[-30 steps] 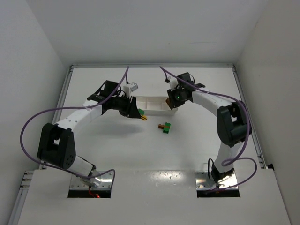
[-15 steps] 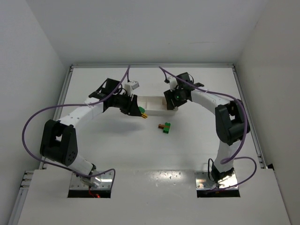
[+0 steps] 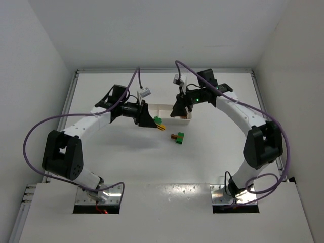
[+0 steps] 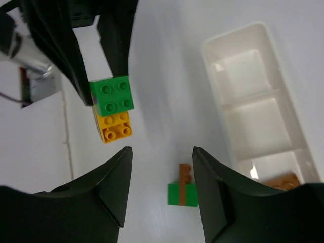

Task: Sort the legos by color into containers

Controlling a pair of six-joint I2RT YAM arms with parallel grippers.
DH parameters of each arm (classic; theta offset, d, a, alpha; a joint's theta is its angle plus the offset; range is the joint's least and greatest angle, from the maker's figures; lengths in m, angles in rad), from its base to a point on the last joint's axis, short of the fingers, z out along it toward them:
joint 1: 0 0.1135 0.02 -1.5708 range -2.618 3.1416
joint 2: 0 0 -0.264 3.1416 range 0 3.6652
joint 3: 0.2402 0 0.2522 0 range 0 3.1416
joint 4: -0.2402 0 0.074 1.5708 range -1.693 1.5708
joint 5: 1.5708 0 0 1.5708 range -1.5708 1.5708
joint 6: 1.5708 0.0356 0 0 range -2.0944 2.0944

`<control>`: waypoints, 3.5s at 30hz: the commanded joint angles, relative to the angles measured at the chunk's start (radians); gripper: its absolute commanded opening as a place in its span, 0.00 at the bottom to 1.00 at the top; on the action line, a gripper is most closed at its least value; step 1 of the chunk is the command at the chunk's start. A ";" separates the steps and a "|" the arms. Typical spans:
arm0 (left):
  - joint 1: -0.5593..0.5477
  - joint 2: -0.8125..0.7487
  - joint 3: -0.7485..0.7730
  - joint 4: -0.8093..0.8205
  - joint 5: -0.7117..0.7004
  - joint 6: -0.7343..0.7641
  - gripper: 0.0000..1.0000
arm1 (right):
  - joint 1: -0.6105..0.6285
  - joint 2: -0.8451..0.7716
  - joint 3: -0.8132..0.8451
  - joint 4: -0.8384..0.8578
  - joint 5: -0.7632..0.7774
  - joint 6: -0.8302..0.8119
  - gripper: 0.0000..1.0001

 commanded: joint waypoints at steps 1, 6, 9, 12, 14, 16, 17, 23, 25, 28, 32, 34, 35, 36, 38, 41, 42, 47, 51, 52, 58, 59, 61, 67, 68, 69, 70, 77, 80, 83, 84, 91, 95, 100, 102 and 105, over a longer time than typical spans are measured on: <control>0.007 -0.016 0.011 0.062 0.195 0.057 0.00 | 0.011 0.059 0.067 -0.126 -0.214 -0.112 0.54; 0.007 0.004 0.067 0.062 0.239 0.057 0.00 | 0.022 0.183 0.217 -0.357 -0.272 -0.255 0.58; 0.007 0.013 0.068 0.062 0.239 0.057 0.00 | 0.032 0.241 0.327 -0.485 -0.301 -0.313 0.63; -0.002 0.022 0.077 0.062 0.239 0.066 0.00 | 0.032 0.241 0.346 -0.500 -0.302 -0.313 0.67; -0.002 0.022 0.077 0.062 0.230 0.066 0.00 | 0.032 0.241 0.346 -0.500 -0.302 -0.313 0.68; -0.002 0.022 0.077 0.062 0.230 0.066 0.00 | 0.032 0.241 0.355 -0.511 -0.311 -0.313 0.69; -0.002 0.022 0.077 0.062 0.230 0.066 0.00 | 0.032 0.241 0.355 -0.511 -0.311 -0.313 0.69; -0.002 0.033 0.077 0.062 0.230 0.086 0.00 | 0.032 0.232 0.375 -0.540 -0.323 -0.324 0.72; -0.002 0.033 0.077 0.062 0.221 0.086 0.00 | 0.041 0.243 0.375 -0.551 -0.332 -0.324 0.73; -0.002 0.051 0.086 0.062 0.221 0.095 0.00 | 0.051 0.254 0.409 -0.563 -0.323 -0.333 0.75; -0.011 0.071 0.106 0.062 0.221 0.095 0.00 | 0.063 0.287 0.469 -0.612 -0.312 -0.352 0.81; -0.011 0.082 0.115 0.062 0.221 0.095 0.00 | 0.074 0.288 0.482 -0.623 -0.303 -0.361 0.84; -0.011 0.091 0.124 0.062 0.221 0.104 0.00 | 0.084 0.298 0.483 -0.623 -0.294 -0.361 0.86; -0.011 0.091 0.124 0.062 0.221 0.105 0.00 | 0.085 0.298 0.492 -0.623 -0.294 -0.361 0.87; -0.011 0.102 0.136 0.062 0.221 0.105 0.00 | 0.094 0.298 0.492 -0.623 -0.283 -0.350 0.89; -0.022 0.114 0.156 0.062 0.230 0.105 0.00 | 0.103 0.307 0.492 -0.612 -0.260 -0.341 0.90; -0.022 0.124 0.157 0.062 0.230 0.105 0.00 | 0.103 0.307 0.492 -0.612 -0.260 -0.327 0.90; -0.052 0.124 0.166 0.062 0.230 0.114 0.00 | 0.103 0.327 0.483 -0.580 -0.260 -0.295 0.90; -0.062 0.124 0.166 0.053 0.230 0.123 0.00 | 0.103 0.337 0.483 -0.545 -0.304 -0.255 0.75; -0.071 0.124 0.157 0.053 0.221 0.123 0.00 | 0.103 0.337 0.483 -0.545 -0.305 -0.255 0.68; -0.062 0.105 0.146 0.053 0.202 0.141 0.00 | 0.092 0.335 0.463 -0.536 -0.294 -0.217 0.20; -0.053 0.105 0.146 0.053 0.202 0.141 0.00 | 0.092 0.335 0.463 -0.536 -0.283 -0.217 0.13; -0.043 0.105 0.124 0.044 0.193 0.141 0.00 | 0.081 0.324 0.449 -0.549 -0.273 -0.240 0.02; 0.003 0.045 0.062 0.044 0.158 0.141 0.00 | 0.006 0.297 0.400 -0.545 -0.254 -0.250 0.00; 0.013 0.045 0.049 0.030 0.144 0.152 0.00 | -0.007 0.297 0.400 -0.545 -0.254 -0.241 0.00; 0.013 0.030 0.037 0.020 0.144 0.161 0.00 | -0.032 0.297 0.400 -0.534 -0.254 -0.241 0.00; 0.023 0.015 0.013 -0.002 0.133 0.183 0.00 | -0.043 0.297 0.413 -0.534 -0.243 -0.221 0.00; 0.070 -0.057 -0.057 -0.065 -0.013 0.243 0.00 | -0.098 0.336 0.460 -0.415 -0.202 -0.111 0.00; 0.081 -0.057 -0.008 0.010 -0.220 0.125 0.00 | -0.086 0.337 0.432 -0.283 -0.147 0.012 0.00; 0.081 -0.013 0.087 0.038 -0.468 0.011 0.00 | -0.060 0.314 0.340 -0.062 -0.047 0.180 0.00; 0.081 0.019 0.135 0.038 -0.521 -0.029 0.00 | -0.046 0.291 0.276 0.072 0.035 0.260 0.00; 0.070 0.126 0.265 0.027 -0.767 -0.147 0.00 | 0.011 0.309 0.191 0.236 0.323 0.349 0.00; 0.024 0.165 0.301 0.009 -0.790 -0.110 0.00 | 0.022 0.309 0.134 0.328 0.381 0.372 0.00; 0.015 0.217 0.301 0.000 -0.769 -0.119 0.00 | 0.031 0.366 0.168 0.328 0.390 0.382 0.00; 0.004 0.229 0.311 -0.010 -0.759 -0.119 0.00 | 0.031 0.381 0.180 0.328 0.401 0.371 0.00; 0.004 0.254 0.322 -0.010 -0.759 -0.119 0.03 | 0.031 0.410 0.200 0.328 0.386 0.371 0.00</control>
